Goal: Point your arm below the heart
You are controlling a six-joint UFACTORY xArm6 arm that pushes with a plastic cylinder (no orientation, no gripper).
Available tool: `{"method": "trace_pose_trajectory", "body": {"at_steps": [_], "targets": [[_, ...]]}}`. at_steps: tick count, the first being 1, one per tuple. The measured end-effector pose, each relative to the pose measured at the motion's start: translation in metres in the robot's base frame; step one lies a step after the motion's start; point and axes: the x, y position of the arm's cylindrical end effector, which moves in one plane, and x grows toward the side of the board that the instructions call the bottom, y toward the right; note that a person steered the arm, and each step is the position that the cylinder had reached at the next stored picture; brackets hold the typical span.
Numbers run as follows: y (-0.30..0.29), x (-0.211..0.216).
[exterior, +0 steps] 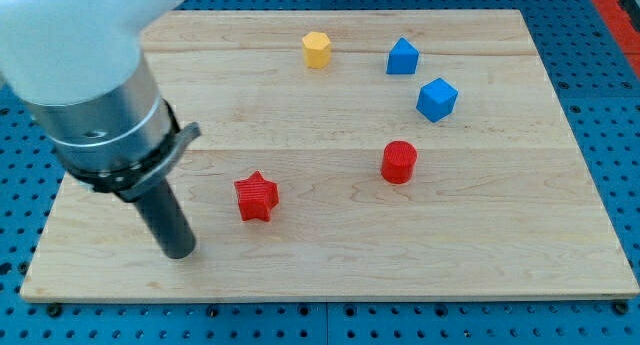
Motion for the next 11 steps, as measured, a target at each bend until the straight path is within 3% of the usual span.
{"method": "trace_pose_trajectory", "body": {"at_steps": [3, 4, 5, 6, 8, 11], "targets": [[0.107, -0.044], [0.079, -0.001], [-0.002, 0.013], [-0.067, 0.002], [-0.074, -0.026], [-0.089, -0.029]]}}
